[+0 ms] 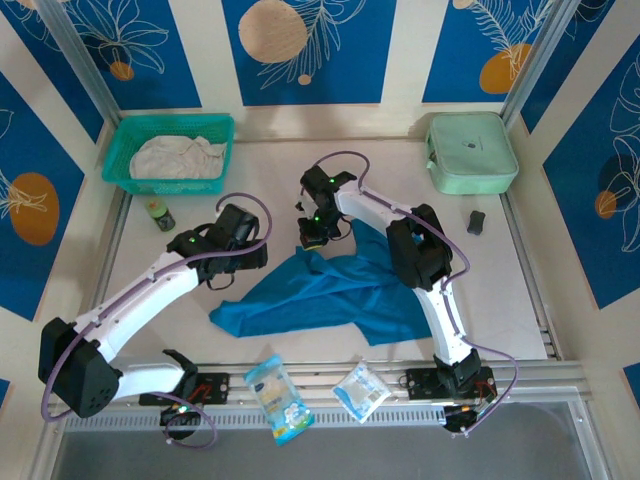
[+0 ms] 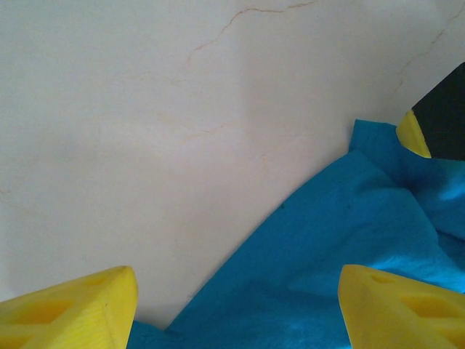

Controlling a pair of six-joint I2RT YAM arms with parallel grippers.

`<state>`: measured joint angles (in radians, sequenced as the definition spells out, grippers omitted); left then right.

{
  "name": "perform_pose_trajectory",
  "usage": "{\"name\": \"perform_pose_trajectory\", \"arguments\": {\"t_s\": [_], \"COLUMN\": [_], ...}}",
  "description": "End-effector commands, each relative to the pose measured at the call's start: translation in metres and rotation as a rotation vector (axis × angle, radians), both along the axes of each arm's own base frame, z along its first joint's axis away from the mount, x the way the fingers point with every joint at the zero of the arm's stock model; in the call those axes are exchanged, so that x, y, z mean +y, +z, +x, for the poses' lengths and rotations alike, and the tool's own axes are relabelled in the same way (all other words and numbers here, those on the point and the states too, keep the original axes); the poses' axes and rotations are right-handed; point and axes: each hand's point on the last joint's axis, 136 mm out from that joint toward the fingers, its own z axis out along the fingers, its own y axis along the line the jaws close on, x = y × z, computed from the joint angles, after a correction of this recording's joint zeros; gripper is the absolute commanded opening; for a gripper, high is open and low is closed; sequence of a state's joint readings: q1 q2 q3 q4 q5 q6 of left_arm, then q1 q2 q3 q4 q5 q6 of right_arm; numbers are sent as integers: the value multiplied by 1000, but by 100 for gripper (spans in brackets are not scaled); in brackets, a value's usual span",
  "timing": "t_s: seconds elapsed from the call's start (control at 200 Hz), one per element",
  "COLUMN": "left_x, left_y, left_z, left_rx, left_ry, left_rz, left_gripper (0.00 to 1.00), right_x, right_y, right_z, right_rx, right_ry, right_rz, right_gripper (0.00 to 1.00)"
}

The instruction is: Fold and stack the t-shirts

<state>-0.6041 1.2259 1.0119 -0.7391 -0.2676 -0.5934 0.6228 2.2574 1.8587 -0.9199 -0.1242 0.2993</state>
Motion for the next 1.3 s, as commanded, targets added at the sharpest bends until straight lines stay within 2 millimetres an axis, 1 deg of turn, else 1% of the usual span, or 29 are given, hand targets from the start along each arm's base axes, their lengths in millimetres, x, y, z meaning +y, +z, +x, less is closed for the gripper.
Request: {"name": "perform_pose_trajectory", "arguments": {"t_s": [0.0,0.12,0.23,0.32,0.425,0.455,0.47,0.485,0.525,0.585,0.67,0.74,0.846,0.921,1.016,1.121,1.291], "left_x": [-7,-37,-68,-81,-91,-94,-96,-95,-97,-98,-98,-96,-95,-98,-102,-106,-106], "left_y": [1,16,32,41,51,55,57,60,64,72,85,95,105,106,98,94,88], "left_z": [3,17,29,39,49,50,50,51,52,53,52,50,46,45,46,47,57], "left_rx": [-13,-110,-238,-338,-405,-422,-428,-438,-451,-467,-471,-471,-444,-410,-356,-338,-383], "left_ry": [-52,-234,-427,-528,-625,-658,-676,-686,-730,-783,-862,-919,-1000,-1047,-1087,-1117,-1092], "left_rz": [-22,-77,-119,-130,-206,-234,-250,-258,-288,-336,-444,-537,-655,-713,-757,-809,-769], "left_gripper": [73,71,73,75,75,78,83,86,87,87,83,83,83,84,87,88,87], "right_x": [6,10,10,9,10,11,11,12,13,14,14,12,8,5,1,-4,-8], "right_y": [23,59,90,104,112,115,116,118,121,126,135,144,159,170,182,188,197], "right_z": [-1,6,8,8,1,-2,-3,-4,-8,-11,-14,-16,-16,-16,-18,-16,-14], "right_rx": [-29,-102,-135,-143,-133,-131,-130,-131,-136,-144,-154,-164,-184,-203,-229,-241,-250], "right_ry": [3,0,5,21,60,74,81,88,107,129,151,165,175,184,195,189,186], "right_rz": [49,147,265,335,398,419,429,440,460,487,523,548,581,596,606,609,630], "right_gripper": [0,0,0,0,0,0,0,0,0,0,0,0,0,0,0,0,0]}}
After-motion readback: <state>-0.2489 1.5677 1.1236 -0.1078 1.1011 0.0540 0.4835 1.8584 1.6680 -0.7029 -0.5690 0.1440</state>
